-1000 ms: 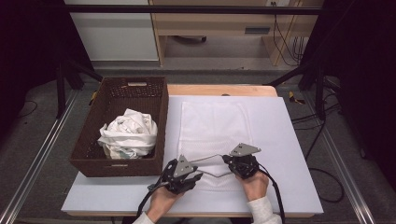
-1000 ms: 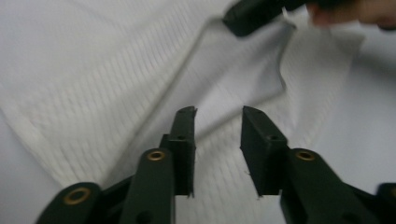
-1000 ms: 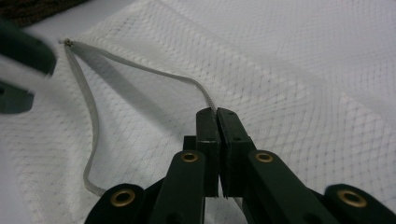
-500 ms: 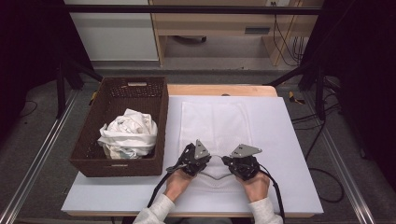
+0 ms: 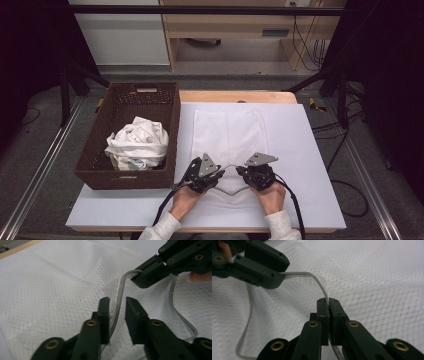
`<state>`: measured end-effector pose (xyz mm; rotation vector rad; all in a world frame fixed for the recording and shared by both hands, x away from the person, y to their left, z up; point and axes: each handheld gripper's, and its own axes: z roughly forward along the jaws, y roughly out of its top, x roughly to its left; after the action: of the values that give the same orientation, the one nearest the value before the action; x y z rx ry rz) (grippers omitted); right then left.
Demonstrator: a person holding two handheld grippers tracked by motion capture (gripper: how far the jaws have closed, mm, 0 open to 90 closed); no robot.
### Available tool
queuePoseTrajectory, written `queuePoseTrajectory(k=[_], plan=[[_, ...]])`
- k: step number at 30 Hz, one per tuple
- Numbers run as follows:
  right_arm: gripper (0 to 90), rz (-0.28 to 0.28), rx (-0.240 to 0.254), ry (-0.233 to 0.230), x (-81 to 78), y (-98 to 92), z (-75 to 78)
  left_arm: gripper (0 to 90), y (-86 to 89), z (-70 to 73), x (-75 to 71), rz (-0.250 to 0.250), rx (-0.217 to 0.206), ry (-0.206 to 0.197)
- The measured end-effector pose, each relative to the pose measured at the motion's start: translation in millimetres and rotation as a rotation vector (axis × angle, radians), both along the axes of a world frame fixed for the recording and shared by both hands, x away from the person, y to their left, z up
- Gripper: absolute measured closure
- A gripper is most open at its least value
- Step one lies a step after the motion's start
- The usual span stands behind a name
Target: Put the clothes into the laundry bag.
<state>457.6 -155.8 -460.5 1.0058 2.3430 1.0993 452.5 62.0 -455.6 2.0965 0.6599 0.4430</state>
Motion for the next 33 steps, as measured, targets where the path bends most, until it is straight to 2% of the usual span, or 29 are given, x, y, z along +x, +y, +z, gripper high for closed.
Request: queuePoseTrajectory(k=[3, 5, 6, 8, 12, 15, 17, 18, 22, 24, 28, 31, 33], plan=[[88.7, -0.011, 0.011, -0.016, -0.6, -1.1, 1.5, 61.4, 9.2, 6.6, -9.2, 0.01, -0.02, 0.017], [88.6, -0.017, 0.033, -0.032, -1.9, -2.4, 4.6, 61.0, 17.6, 10.9, -20.8, 0.008, -0.019, 0.005], [88.6, -0.016, 0.042, -0.038, -2.1, -3.1, 5.7, 62.1, 22.0, 11.6, -26.7, 0.006, -0.011, 0.008], [88.6, -0.018, 0.064, -0.047, -2.4, -4.2, 9.4, 69.8, 29.6, 8.7, -37.2, -0.009, 0.01, 0.029], [88.6, -0.017, 0.092, -0.078, -3.6, -5.7, 16.5, 81.5, 38.8, -8.7, -50.4, -0.024, 0.033, 0.072], [88.6, -0.024, 0.117, -0.102, -3.8, -6.5, 20.4, 87.6, 39.7, -19.9, -52.3, -0.017, 0.029, 0.092], [88.6, -0.027, 0.139, -0.118, -4.1, -6.4, 23.7, 88.9, 37.0, -27.4, -50.9, -0.015, 0.062, 0.109], [88.6, -0.026, 0.146, -0.128, -4.7, -6.1, 25.6, 88.9, 36.8, -30.6, -50.7, -0.009, 0.052, 0.105], [88.6, -0.021, 0.178, -0.166, -7.9, -5.7, 35.8, 89.0, 36.2, -30.5, -50.6, -0.002, 0.053, 0.108], [88.6, -0.02, 0.195, -0.207, -9.5, -4.7, 42.0, 88.9, 35.9, -30.8, -50.7, -0.003, 0.054, 0.104], [88.5, -0.018, 0.222, -0.244, -12.4, -4.4, 46.9, 88.8, 36.2, -31.3, -50.7, 0.003, 0.048, 0.1], [88.5, -0.022, 0.218, -0.246, -13.0, -4.0, 45.6, 82.9, 37.0, -30.5, -50.9, 0.012, 0.042, 0.092], [88.5, -0.027, 0.213, -0.24, -12.6, -4.5, 44.2, 75.8, 39.3, -27.6, -52.0, 0.004, 0.018, 0.087]])
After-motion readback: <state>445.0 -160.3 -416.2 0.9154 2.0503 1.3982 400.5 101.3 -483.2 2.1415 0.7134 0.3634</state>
